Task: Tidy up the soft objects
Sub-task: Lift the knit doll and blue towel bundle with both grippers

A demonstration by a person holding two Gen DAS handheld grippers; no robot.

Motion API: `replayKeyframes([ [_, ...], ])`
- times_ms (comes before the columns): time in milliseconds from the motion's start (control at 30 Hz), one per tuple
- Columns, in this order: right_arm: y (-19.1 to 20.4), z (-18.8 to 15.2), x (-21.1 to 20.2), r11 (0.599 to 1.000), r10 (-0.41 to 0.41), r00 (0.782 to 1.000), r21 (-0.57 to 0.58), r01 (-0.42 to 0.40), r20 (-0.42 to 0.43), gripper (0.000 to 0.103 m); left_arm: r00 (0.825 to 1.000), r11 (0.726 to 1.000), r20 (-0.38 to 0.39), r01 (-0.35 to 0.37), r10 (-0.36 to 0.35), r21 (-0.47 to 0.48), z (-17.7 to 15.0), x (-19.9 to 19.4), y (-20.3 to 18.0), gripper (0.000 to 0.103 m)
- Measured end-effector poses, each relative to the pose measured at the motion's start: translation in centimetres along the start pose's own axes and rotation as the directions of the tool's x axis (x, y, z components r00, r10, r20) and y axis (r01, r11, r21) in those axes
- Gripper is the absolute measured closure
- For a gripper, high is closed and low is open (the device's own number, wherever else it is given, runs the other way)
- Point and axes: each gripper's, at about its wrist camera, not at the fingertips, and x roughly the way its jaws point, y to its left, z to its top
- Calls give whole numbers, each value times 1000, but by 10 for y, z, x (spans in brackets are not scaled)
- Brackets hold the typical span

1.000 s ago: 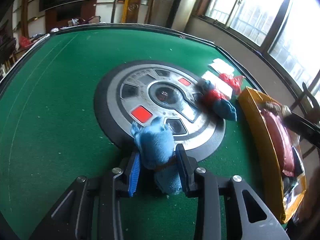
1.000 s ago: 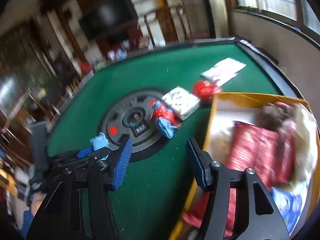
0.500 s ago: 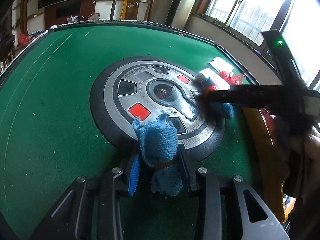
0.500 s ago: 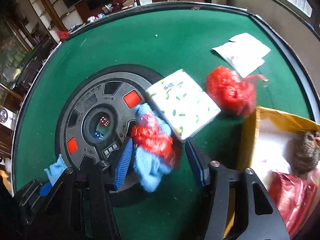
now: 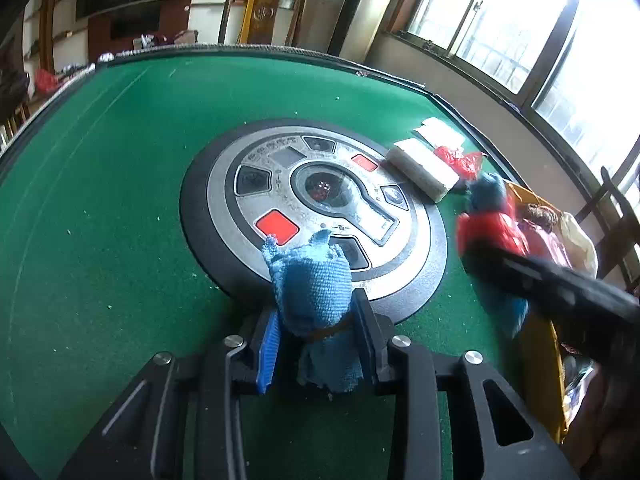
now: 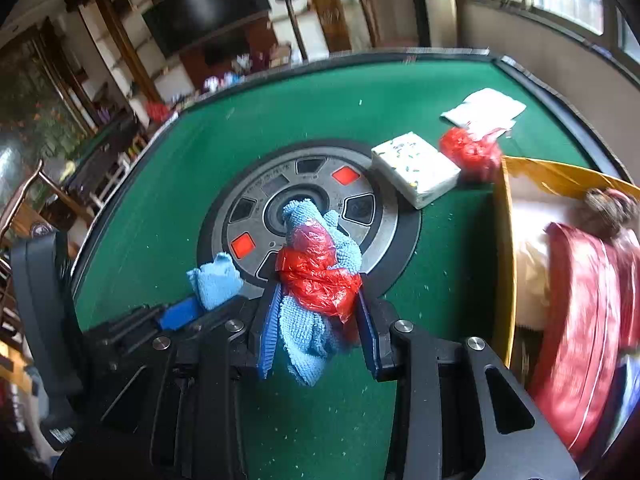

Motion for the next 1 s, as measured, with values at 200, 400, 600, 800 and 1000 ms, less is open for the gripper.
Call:
replayKeyframes([
  [200, -14, -17, -6, 999, 49, 998, -14, -48, 49, 69, 998, 1000, 60, 7, -8, 18, -1, -16, -6, 69],
  [400, -17, -12, -16, 997, 73, 993, -16, -72, 96, 69, 996, 998, 82, -31, 26, 61, -2, -19, -13, 69],
  [600, -19, -14, -16, 996, 89, 993, -3, -89, 80, 69, 999, 1000, 40, -13, 12, 15, 0, -10, -5, 63],
  [800, -18, -13, -15, 996, 88, 993, -4, -88, 83, 69, 1000, 1000, 16, -17, 17, 23, 3, 5, -10, 59],
  [1000, -17, -14, -15, 996, 89, 993, -3, -89, 81, 69, 1000, 998, 10, -14, 13, 54, -1, 7, -18, 74],
])
